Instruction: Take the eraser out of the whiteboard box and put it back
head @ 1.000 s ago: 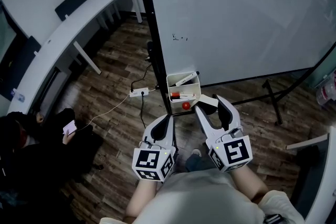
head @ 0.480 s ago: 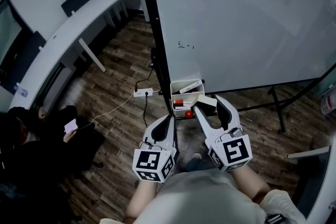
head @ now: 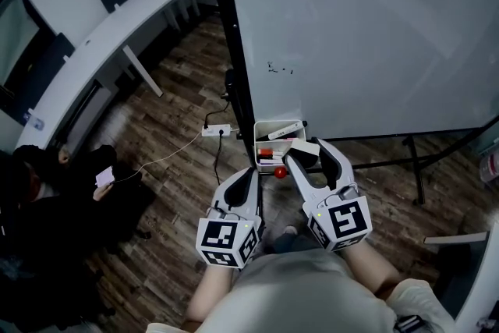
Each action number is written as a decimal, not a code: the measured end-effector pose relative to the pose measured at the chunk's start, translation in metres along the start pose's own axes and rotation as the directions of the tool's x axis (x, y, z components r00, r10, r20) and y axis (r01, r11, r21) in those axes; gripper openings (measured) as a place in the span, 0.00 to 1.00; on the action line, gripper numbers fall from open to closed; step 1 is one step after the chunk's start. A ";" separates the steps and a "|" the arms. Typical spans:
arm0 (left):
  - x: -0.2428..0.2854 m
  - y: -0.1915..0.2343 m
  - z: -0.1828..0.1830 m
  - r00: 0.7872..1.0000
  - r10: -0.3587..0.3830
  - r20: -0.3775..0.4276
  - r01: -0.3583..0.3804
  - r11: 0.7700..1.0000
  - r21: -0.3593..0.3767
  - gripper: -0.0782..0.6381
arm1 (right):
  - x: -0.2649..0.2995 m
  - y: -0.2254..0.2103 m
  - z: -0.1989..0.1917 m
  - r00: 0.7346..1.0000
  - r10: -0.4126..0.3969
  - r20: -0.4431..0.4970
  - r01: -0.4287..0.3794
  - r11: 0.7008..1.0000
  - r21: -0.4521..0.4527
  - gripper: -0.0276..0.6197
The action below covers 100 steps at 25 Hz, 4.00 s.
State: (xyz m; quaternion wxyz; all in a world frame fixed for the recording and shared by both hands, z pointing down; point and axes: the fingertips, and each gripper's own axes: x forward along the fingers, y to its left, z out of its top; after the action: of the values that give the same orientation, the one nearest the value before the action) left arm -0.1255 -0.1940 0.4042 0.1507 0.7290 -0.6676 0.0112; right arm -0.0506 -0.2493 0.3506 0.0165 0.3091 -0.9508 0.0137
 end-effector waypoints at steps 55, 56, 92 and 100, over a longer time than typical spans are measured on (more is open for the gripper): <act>0.032 0.003 -0.014 0.991 0.137 0.011 -0.136 0.989 -0.060 0.12 | 0.037 -0.011 -0.069 0.976 0.177 -0.125 -0.175 0.984 0.025 0.42; 0.031 0.003 -0.015 0.991 0.136 0.011 -0.135 0.989 -0.060 0.12 | 0.037 -0.011 -0.068 0.977 0.177 -0.123 -0.175 0.984 0.024 0.43; 0.004 -0.014 -0.017 1.000 0.016 -0.004 -0.016 0.999 -0.028 0.12 | -0.008 -0.001 -0.046 0.996 0.027 -0.086 -0.024 0.999 0.037 0.39; -0.012 -0.020 -0.016 0.999 -0.031 -0.014 0.031 0.999 -0.009 0.12 | -0.029 0.011 -0.036 0.998 -0.023 -0.060 0.026 0.998 0.058 0.20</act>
State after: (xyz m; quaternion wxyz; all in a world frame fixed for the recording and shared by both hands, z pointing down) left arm -0.1042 -0.1771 0.4132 0.1585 0.7386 -0.6551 0.0111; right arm -0.0326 -0.2223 0.3853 0.0356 0.3206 -0.9452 0.0505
